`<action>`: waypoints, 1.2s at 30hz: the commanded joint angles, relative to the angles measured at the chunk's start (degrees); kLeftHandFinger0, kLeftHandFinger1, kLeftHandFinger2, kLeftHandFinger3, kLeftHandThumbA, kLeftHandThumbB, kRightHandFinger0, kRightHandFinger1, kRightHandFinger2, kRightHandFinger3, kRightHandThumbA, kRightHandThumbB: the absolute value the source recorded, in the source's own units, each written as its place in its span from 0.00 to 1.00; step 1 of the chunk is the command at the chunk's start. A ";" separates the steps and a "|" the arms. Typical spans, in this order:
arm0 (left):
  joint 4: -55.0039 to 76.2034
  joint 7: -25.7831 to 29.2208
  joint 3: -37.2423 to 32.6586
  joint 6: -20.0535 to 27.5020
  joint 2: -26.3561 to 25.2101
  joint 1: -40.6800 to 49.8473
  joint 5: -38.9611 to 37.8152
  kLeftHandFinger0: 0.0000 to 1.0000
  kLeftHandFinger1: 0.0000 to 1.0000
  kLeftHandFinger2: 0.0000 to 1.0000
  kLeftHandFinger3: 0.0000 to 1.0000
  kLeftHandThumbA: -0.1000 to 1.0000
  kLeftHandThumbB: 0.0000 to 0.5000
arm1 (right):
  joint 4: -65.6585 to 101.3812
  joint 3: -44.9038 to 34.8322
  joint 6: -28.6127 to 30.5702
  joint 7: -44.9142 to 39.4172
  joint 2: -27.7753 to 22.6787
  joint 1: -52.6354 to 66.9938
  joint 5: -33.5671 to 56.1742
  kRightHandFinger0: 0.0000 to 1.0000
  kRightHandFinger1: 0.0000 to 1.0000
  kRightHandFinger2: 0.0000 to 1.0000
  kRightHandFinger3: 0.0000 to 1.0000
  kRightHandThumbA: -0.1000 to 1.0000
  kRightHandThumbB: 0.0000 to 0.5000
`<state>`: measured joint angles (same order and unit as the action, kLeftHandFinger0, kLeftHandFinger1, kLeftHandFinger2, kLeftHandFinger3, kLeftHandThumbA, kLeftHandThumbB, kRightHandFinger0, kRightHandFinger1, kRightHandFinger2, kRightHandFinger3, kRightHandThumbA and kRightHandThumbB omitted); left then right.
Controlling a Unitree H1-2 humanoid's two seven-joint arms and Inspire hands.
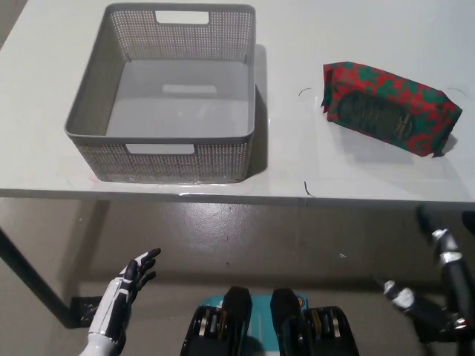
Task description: Use the right hand to pick up a bag of coffee beans on the right hand side and place it into a container on the left hand side
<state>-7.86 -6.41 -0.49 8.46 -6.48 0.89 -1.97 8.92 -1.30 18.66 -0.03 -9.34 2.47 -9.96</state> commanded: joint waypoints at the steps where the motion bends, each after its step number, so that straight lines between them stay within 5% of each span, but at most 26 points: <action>1: 2.31 -0.98 0.07 2.37 -0.65 -0.40 -0.84 1.00 1.00 1.00 1.00 1.00 0.29 | 9.58 -2.46 -6.44 -0.67 -3.30 -4.22 -7.31 1.00 1.00 1.00 1.00 1.00 0.76; 2: 2.83 -0.88 0.14 2.56 -0.76 0.73 -0.69 1.00 1.00 1.00 1.00 1.00 0.27 | 11.26 -2.43 -8.02 -1.79 -4.11 -5.03 -7.63 1.00 1.00 1.00 1.00 1.00 0.68; 5: 3.17 -1.16 -0.18 2.90 -0.71 2.10 -0.73 1.00 1.00 1.00 1.00 1.00 0.26 | 13.53 -2.45 -12.87 -4.95 -8.03 -10.14 -7.82 1.00 1.00 1.00 1.00 1.00 0.68; 10: 3.55 -1.30 -0.44 3.06 -0.26 4.18 -1.02 1.00 1.00 1.00 1.00 1.00 0.27 | 14.05 -1.26 -23.38 -10.74 -14.73 -19.95 -11.91 1.00 1.00 1.00 1.00 1.00 0.84; 16: 3.16 -1.47 -0.55 3.93 -0.30 4.80 -0.86 1.00 1.00 1.00 1.00 1.00 0.27 | 6.49 2.89 -31.09 -17.36 -21.31 -35.73 -16.70 1.00 1.00 1.00 1.00 1.00 0.89; 23: 3.16 -1.53 -0.62 3.93 -0.10 5.81 -0.77 1.00 1.00 1.00 1.00 1.00 0.27 | -15.37 13.30 -32.35 -21.62 -24.21 -56.21 -25.47 1.00 1.00 1.00 1.00 1.00 0.93; 36: 2.47 -1.82 -0.67 4.37 -0.11 6.04 -0.97 1.00 1.00 1.00 1.00 1.00 0.33 | -57.47 27.41 -26.25 -15.02 -17.78 -77.36 -29.55 1.00 1.00 1.00 1.00 1.00 1.00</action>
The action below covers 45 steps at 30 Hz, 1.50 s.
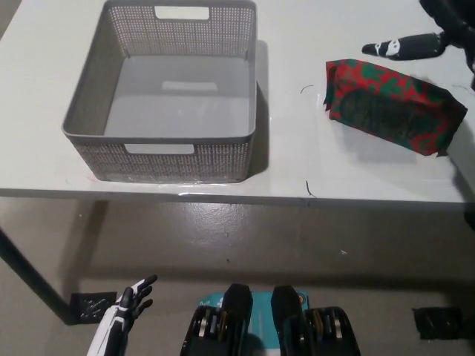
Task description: Use the right hand to pick up a bag of coffee beans on the right hand side and place it into a container on the left hand side
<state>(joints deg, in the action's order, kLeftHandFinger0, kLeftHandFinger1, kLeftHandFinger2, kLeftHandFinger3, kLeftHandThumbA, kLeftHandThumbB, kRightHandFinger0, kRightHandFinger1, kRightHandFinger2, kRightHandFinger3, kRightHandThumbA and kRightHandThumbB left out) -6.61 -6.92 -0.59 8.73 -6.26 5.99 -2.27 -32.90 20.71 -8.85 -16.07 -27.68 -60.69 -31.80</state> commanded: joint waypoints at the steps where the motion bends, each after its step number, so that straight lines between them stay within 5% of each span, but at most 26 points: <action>1: 1.14 -1.40 -0.55 4.16 -0.37 0.91 -0.79 1.00 1.00 1.00 1.00 1.00 0.33 | -18.02 6.42 1.73 1.53 1.18 -15.11 -7.90 1.00 1.00 1.00 1.00 1.00 1.00; 15: 1.40 -1.81 -0.63 4.09 -0.45 1.02 -1.09 1.00 1.00 1.00 1.00 1.00 0.36 | -41.20 17.18 3.47 7.74 7.39 -20.80 -9.69 1.00 1.00 1.00 1.00 1.00 1.00; 30: 1.08 -2.22 -0.67 4.55 -0.71 0.74 -0.48 1.00 1.00 1.00 1.00 1.00 0.41 | -44.33 15.24 5.57 9.04 7.43 -18.33 -6.98 1.00 1.00 1.00 1.00 1.00 1.00; 45: 0.97 -1.91 -1.35 2.74 -1.47 0.09 1.44 1.00 1.00 1.00 1.00 1.00 0.40 | -42.38 5.05 6.94 0.99 5.91 -22.70 0.25 1.00 1.00 1.00 1.00 1.00 1.00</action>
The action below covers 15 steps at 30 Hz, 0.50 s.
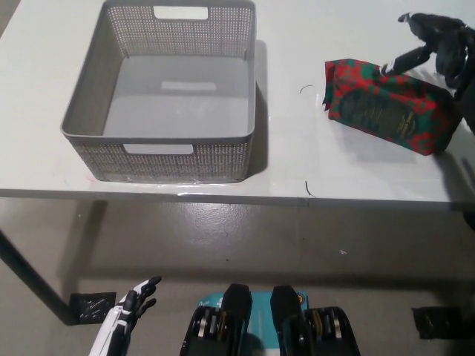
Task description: Use the right hand to pick up a bag of coffee beans on the right hand side and place it into a container on the left hand side
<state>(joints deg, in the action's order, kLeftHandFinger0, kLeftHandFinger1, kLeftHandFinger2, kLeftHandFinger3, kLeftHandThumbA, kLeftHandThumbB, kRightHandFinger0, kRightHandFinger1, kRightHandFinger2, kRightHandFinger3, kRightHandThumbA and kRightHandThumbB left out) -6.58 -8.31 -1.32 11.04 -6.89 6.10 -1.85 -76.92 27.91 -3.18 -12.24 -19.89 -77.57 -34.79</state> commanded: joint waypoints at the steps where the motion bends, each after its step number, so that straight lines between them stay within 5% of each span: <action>1: 1.10 -0.42 -0.67 0.21 -0.86 0.02 1.17 1.00 1.00 1.00 1.00 1.00 0.40 | 1.68 -2.29 1.42 -3.12 -1.96 -6.11 3.19 1.00 1.00 1.00 1.00 1.00 1.00; 15: 1.48 -0.52 -0.84 -0.93 -1.31 -0.23 1.43 1.00 1.00 1.00 1.00 1.00 0.48 | 2.65 -4.49 1.20 -5.64 -1.95 -7.59 4.50 1.00 1.00 1.00 1.00 1.00 1.00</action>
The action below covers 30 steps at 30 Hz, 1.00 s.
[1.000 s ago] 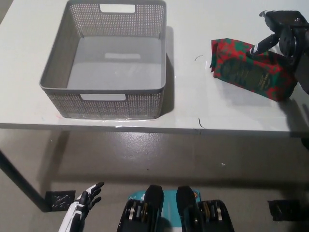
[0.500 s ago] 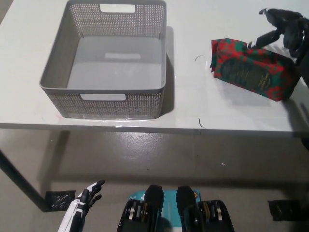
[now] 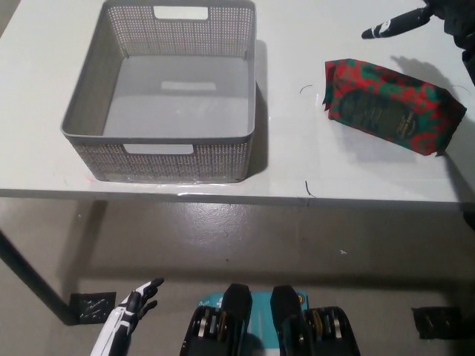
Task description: Use the right hand to pick up a bag of coffee beans on the right hand side and place it into a container on the left hand side
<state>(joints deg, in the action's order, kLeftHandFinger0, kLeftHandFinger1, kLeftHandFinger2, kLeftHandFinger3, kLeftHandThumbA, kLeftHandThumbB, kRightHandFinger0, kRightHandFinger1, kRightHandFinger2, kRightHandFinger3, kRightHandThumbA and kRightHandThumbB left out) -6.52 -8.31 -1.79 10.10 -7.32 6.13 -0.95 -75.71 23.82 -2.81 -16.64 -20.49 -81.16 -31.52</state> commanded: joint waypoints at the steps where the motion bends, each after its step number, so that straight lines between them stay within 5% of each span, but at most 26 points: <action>1: 1.09 -0.50 -0.34 0.20 -0.91 -0.36 0.52 1.00 1.00 1.00 1.00 1.00 0.48 | 1.39 -0.10 1.14 -1.16 -1.29 -3.63 0.98 1.00 1.00 1.00 1.00 1.00 1.00; 30: 0.92 -0.93 -1.28 0.01 -1.94 -1.12 0.32 1.00 1.00 1.00 1.00 1.00 0.46 | -1.56 0.23 0.17 0.79 1.44 3.63 2.03 1.00 1.00 1.00 1.00 1.00 0.97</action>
<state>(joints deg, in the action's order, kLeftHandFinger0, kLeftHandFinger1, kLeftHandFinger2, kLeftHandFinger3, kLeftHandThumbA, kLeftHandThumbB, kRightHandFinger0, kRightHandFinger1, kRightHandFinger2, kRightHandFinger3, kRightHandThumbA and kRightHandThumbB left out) -6.56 -8.41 -3.00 9.75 -8.24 5.30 -0.94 -77.54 24.47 -2.84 -17.06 -19.11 -75.17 -30.49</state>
